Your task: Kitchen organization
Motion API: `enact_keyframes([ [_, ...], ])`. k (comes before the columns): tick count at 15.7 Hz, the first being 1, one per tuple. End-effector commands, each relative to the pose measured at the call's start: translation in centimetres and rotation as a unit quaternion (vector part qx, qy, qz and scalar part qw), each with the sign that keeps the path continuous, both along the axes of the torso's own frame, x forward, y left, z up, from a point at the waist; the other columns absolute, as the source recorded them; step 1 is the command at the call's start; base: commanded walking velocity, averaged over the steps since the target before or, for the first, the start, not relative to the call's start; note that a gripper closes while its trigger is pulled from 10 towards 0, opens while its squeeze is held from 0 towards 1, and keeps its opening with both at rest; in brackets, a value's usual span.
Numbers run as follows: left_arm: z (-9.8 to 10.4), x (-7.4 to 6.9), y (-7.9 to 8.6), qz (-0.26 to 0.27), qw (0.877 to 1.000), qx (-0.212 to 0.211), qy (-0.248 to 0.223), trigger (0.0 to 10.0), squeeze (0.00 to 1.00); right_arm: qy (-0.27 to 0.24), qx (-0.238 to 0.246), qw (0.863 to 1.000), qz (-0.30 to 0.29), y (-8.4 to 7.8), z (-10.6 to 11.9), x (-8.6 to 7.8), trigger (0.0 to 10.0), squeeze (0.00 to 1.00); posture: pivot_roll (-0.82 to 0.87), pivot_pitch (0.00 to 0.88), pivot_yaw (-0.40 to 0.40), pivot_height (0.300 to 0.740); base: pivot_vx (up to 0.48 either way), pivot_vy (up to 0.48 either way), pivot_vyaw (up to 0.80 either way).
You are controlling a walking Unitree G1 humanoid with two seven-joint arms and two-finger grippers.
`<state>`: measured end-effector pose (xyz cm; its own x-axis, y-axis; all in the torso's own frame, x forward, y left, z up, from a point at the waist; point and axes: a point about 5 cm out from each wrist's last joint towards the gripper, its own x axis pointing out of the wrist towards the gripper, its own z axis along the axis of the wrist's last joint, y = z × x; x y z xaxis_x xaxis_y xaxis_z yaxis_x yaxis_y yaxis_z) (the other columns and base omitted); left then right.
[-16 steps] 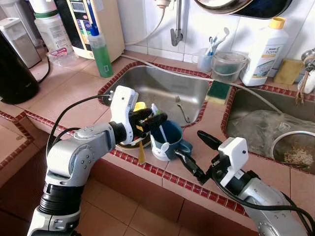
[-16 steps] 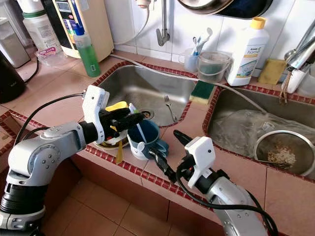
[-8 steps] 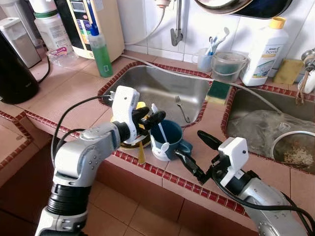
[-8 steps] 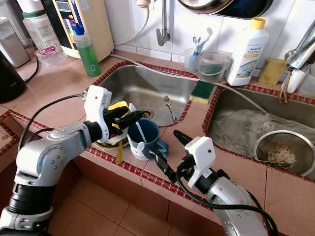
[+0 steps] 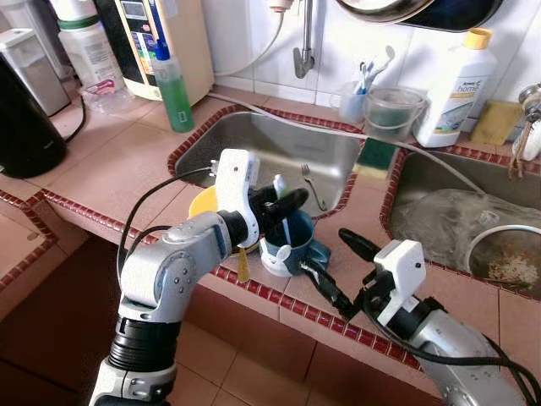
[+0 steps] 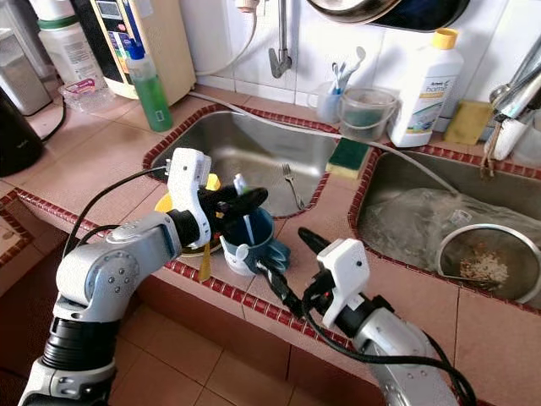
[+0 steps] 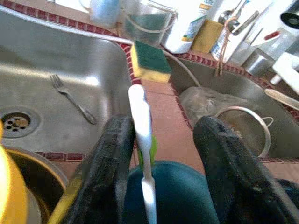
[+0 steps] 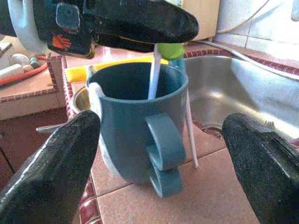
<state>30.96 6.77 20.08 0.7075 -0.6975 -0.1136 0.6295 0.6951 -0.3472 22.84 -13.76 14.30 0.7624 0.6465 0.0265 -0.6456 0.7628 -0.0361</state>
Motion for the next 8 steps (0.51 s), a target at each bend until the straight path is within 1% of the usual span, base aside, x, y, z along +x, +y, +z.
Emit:
enact_keyframes([
  [1,0.2,0.09,0.31,0.002,1.0,0.0,-0.004,0.0,0.0,-0.004,-0.001,1.0,0.004,0.21,0.19,-0.18,10.0,0.0,-0.17,0.076,0.086,0.74,0.0,0.0,0.0],
  [8,0.34,0.15,0.48,0.004,1.0,-0.006,-0.009,0.0,0.0,-0.006,-0.002,1.0,0.005,0.26,0.21,-0.19,10.0,0.0,-0.17,0.063,0.087,0.74,0.0,0.0,0.0],
])
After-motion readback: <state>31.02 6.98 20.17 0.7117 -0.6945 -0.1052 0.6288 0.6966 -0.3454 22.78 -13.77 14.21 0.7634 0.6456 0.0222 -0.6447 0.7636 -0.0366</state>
